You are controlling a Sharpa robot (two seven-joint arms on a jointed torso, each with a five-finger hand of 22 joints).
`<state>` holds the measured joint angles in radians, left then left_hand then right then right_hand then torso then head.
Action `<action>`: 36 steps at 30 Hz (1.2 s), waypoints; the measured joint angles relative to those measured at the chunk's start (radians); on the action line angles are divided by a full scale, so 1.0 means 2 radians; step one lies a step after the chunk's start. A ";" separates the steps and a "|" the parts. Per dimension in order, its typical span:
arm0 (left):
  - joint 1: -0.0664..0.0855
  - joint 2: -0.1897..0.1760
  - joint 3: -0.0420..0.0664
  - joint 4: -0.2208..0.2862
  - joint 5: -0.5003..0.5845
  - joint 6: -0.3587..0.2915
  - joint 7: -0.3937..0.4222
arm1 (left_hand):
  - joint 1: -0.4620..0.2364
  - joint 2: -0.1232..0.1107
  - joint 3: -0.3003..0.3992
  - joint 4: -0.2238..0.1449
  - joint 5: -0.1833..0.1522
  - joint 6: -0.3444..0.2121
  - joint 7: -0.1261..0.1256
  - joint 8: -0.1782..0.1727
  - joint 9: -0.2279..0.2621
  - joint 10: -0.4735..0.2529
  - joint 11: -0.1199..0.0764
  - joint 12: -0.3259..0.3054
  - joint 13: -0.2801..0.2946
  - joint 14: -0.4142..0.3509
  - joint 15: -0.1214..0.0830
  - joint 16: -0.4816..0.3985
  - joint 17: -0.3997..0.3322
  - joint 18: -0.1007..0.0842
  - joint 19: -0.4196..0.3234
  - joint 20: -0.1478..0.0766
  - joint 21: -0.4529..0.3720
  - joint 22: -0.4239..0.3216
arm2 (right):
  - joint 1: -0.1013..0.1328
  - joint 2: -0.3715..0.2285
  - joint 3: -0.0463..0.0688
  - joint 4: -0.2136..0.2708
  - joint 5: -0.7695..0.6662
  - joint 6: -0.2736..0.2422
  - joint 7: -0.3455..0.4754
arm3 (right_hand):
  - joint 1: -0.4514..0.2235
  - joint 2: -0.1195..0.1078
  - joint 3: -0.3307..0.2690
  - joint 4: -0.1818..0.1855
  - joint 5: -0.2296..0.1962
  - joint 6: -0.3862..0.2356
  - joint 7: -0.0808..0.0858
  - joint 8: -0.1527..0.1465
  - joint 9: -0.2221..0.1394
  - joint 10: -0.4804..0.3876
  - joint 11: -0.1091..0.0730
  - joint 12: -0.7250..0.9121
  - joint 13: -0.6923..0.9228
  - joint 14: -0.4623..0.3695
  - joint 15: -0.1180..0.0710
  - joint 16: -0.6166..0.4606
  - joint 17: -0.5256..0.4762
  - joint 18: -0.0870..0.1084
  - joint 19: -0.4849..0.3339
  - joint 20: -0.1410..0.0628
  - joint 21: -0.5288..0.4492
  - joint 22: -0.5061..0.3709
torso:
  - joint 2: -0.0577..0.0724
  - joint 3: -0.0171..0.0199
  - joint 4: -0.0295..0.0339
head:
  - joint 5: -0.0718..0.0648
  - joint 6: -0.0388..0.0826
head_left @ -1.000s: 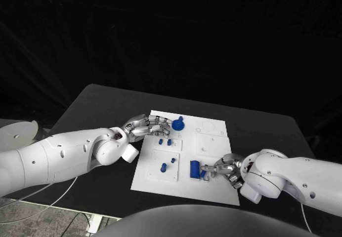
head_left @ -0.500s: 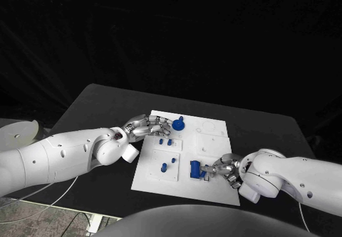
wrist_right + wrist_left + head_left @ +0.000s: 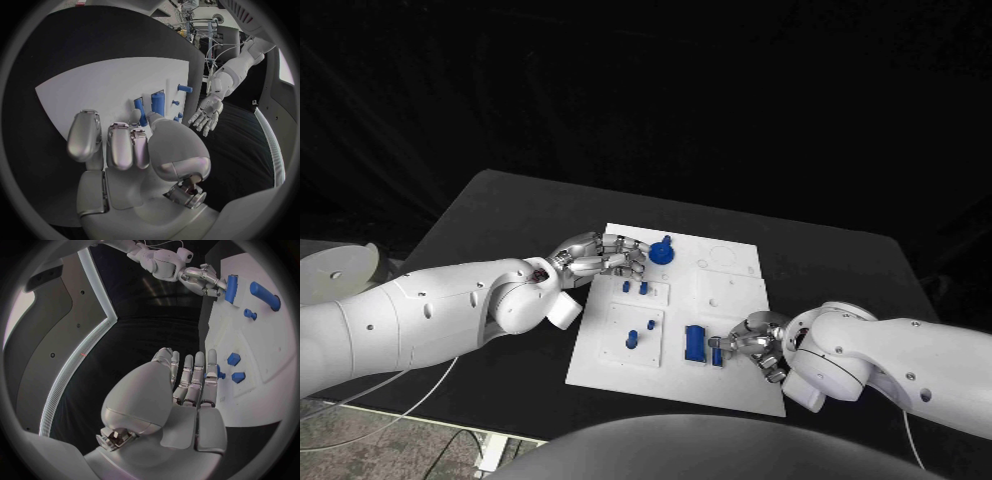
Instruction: Assemble the parts on the task board
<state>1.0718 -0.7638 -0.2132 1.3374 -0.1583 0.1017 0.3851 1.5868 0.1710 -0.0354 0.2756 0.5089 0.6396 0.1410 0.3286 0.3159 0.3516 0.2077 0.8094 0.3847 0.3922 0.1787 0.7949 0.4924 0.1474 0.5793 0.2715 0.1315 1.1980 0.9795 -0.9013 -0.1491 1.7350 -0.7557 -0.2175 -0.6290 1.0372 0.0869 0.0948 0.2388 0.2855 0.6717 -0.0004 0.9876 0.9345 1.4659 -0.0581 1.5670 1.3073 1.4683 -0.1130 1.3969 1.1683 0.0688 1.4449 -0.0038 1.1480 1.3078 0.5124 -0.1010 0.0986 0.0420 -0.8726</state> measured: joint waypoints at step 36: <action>0.000 -0.002 0.000 0.000 0.000 0.003 -0.004 | 0.000 0.000 0.000 0.000 0.000 0.000 0.000 0.000 0.000 0.002 0.002 0.000 0.000 0.000 0.004 0.000 0.000 0.000 0.002 0.002 0.000 0.001 | 0.008 -0.051 0.000 0.054 -0.060 -0.058 0.089 | -0.002 -0.056 -0.039 0.014 -0.055 -0.003 0.012 -0.071 -0.029 0.000 0.004 0.000 0.000 0.000 0.000 0.018 0.036 0.000 0.008 0.004 0.031 0.000 | 0.000 0.0001 -0.0001 | 0.004 0.000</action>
<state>1.0711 -0.7685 -0.2135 1.3380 -0.1583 0.1069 0.3770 1.5868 0.1710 -0.0355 0.2756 0.5089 0.6396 0.1410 0.3286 0.3150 0.3552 0.2113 0.8094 0.3840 0.3924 0.1858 0.7949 0.4925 0.1475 0.5828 0.2750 0.1315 1.1999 0.9952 -1.0035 -0.1487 1.8426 -0.8760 -0.3330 -0.4512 1.0338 -0.0246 0.0164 0.2672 0.1759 0.6665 0.0231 0.8453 0.8762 1.4660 -0.0508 1.5670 1.3081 1.4682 -0.1129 1.4320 1.2412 0.0689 1.4600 0.0038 1.2097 1.3074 0.5120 -0.1008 0.0984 0.0492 -0.8726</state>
